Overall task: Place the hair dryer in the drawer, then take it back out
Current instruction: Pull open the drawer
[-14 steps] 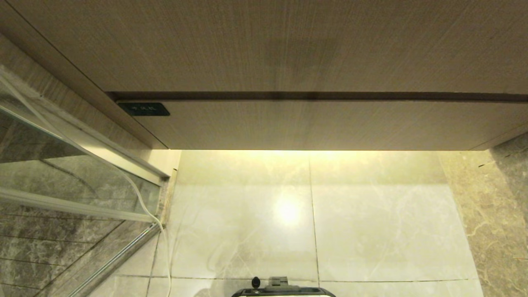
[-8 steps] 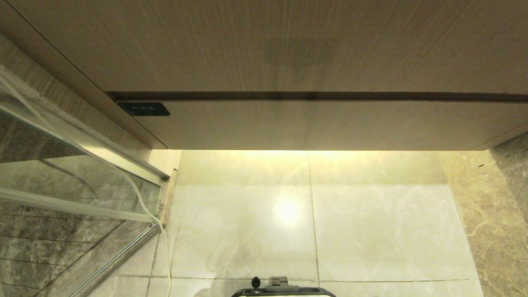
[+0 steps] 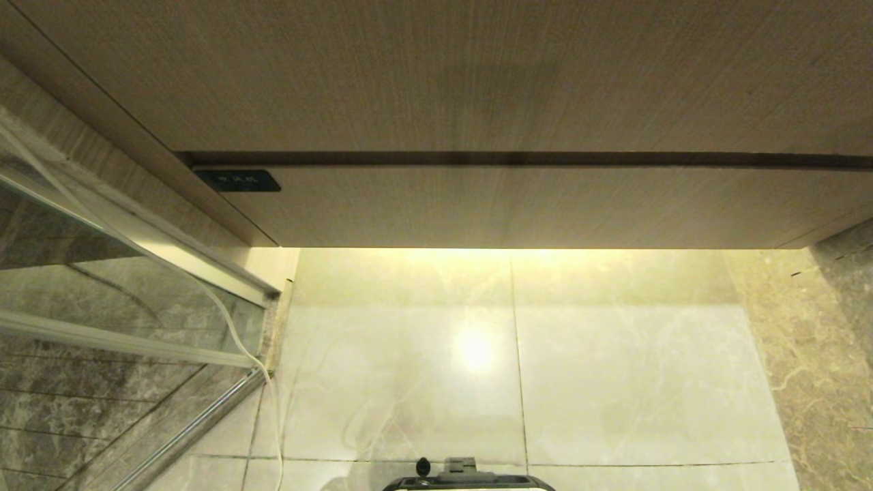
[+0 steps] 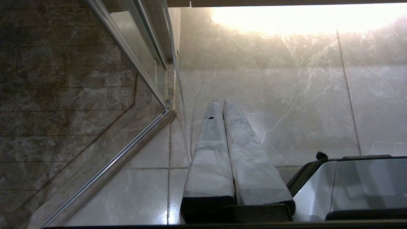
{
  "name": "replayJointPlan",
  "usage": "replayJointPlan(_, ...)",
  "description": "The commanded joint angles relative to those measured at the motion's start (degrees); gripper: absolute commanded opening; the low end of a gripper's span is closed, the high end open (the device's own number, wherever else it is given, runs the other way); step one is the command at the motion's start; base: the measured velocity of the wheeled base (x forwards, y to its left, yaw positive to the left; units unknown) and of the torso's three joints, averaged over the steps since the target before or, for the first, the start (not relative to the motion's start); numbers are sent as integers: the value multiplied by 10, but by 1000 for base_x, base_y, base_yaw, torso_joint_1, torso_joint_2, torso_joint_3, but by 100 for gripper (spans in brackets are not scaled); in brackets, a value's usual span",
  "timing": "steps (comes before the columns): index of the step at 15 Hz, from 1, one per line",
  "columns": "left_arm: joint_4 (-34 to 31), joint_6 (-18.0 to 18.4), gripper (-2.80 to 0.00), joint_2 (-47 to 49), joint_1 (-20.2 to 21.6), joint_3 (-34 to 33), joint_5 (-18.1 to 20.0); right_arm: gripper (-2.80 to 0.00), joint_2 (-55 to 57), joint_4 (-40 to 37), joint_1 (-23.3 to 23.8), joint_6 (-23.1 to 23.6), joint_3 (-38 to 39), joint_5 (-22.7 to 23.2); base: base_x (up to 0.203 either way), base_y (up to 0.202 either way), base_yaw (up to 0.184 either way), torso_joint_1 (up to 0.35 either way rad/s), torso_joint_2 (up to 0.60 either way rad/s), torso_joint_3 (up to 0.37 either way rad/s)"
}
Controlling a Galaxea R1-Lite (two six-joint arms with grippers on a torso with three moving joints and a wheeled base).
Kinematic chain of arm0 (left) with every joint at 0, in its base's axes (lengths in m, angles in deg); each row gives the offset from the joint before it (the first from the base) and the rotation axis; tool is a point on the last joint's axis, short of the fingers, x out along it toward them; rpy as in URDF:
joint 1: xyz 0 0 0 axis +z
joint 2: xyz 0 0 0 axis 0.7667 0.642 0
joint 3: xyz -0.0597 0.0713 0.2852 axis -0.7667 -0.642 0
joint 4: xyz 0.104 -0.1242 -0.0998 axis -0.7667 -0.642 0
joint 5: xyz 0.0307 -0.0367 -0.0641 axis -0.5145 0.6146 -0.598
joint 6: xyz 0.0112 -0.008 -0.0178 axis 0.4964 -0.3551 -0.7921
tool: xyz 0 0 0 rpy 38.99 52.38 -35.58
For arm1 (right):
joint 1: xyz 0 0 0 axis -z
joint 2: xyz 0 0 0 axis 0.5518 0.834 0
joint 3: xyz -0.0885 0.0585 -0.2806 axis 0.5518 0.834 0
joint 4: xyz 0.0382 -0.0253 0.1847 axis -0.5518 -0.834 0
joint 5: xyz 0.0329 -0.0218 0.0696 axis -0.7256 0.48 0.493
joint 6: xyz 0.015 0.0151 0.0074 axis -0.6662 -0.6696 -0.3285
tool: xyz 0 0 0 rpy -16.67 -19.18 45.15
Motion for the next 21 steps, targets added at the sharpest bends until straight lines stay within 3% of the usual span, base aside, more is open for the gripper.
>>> replayJointPlan(1, 0, 0, -280, 0, 0, -1, -1, -280, 214, -212, -8, -10, -248, 34, 0, 0, 0, 0, 0, 0)
replayJointPlan(5, 0, 0, -280, 0, -1, -1, -1, -280, 464, -456, -52, 51, -411, 97, 0, 0, 0, 0, 0, 0)
replayJointPlan(6, 0, 0, -280, 0, 0, -1, 0, 0, 507, -491, -70, 73, -425, 120, 0, 0, 0, 0, 0, 0)
replayJointPlan(8, 0, 0, -280, 0, 0, -1, 0, 0, 565, -504, -110, 122, -411, 152, 0, 0, 0, 0, 0, 0)
replayJointPlan(9, 0, 0, -280, 0, 0, -1, 0, 0, 584, -487, -125, 182, -392, 156, 0, 0, 0, 0, 0, 0)
replayJointPlan(12, 0, 0, -280, 0, 0, -1, 0, 0, 610, -387, -132, 278, -304, 150, 0, 0, 0, 0, 0, 0)
replayJointPlan(16, 0, 0, -280, 0, 0, -1, 0, 0, 601, -230, -137, 440, -162, -8, 0, 0, 0, 0, 0, 0)
replayJointPlan(19, 0, 0, -280, 0, 0, -1, -1, 0, 603, 19, -146, 488, -37, -32, 0, 0, 0, 0, 0, 0)
replayJointPlan(21, 0, 1, -280, 0, 0, -1, 0, 0, 639, 94, -148, 518, -17, -24, 0, 0, 0, 0, 0, 0)
